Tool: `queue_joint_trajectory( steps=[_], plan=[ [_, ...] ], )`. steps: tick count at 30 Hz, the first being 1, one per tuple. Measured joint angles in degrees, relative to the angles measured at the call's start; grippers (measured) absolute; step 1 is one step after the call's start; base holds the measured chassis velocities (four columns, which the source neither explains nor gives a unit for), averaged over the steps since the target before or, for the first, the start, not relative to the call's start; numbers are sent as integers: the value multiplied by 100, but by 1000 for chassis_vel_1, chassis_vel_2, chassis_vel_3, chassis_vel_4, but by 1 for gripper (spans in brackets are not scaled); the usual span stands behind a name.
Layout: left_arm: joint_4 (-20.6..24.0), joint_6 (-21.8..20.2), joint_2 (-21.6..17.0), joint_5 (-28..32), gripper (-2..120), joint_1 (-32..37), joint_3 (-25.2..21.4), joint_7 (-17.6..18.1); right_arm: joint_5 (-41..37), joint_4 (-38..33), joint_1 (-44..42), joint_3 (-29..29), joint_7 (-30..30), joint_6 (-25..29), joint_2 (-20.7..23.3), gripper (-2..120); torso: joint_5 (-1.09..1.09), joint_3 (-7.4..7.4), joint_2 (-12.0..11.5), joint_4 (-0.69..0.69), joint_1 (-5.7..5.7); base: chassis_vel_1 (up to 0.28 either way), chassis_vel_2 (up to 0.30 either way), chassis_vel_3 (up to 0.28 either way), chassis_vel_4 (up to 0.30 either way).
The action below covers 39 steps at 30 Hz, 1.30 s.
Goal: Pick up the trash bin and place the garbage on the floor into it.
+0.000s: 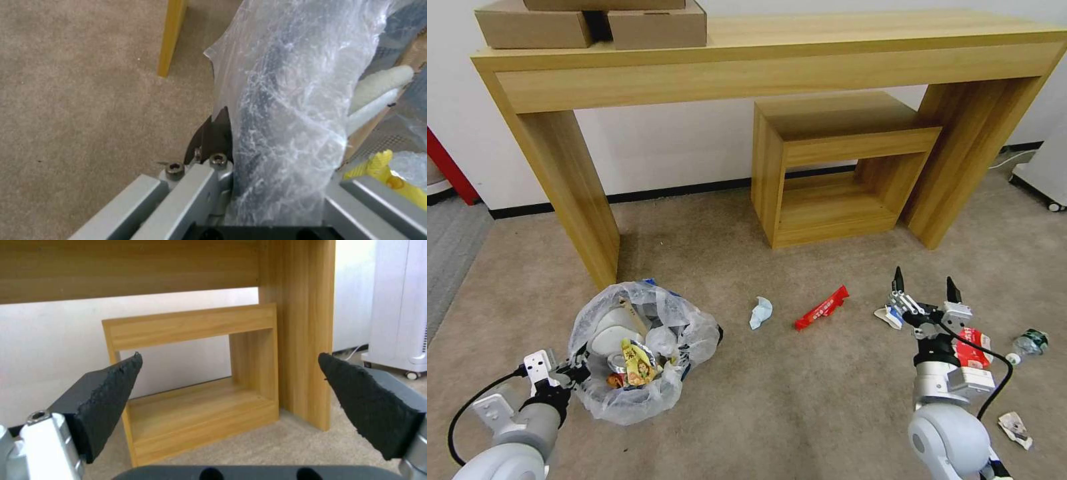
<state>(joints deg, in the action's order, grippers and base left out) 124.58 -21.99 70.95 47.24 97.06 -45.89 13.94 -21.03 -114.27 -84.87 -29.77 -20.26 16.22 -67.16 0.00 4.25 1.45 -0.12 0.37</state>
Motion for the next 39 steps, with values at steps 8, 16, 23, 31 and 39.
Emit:
queue_joint_trajectory(
  steps=[8, 16, 23, 31, 39],
  plan=[
    [-15, 11, -1, -1, 0, -1, 3, -1, 15, 12, 0, -7, 16, 5, 5, 100, 0, 0, 0, 0, 0, -11, 12, 15, -12],
    [-7, 27, 12, -1, 0, 41, -17, -10, 23, 49, 47, 24, 18, 5, 16, 100, 1, 1, 0, 0, 1, -81, 75, 82, -79],
    [-5, 41, 37, -12, 0, 42, -17, -19, 23, 98, 87, 32, 16, 4, 36, 100, 0, 0, 0, 0, 1, -68, 74, 58, -64],
    [0, 41, 32, -12, 0, 50, -18, -19, 37, 162, 127, 44, 17, 5, 34, 100, 1, 0, 0, 0, 1, -108, 101, 98, -103],
    [-22, 42, 44, -17, 0, 45, -19, -18, 67, 222, 160, 90, 32, 97, 9, 100, 1, 1, 0, 1, 1, -113, 112, 123, -108]
  ],
)
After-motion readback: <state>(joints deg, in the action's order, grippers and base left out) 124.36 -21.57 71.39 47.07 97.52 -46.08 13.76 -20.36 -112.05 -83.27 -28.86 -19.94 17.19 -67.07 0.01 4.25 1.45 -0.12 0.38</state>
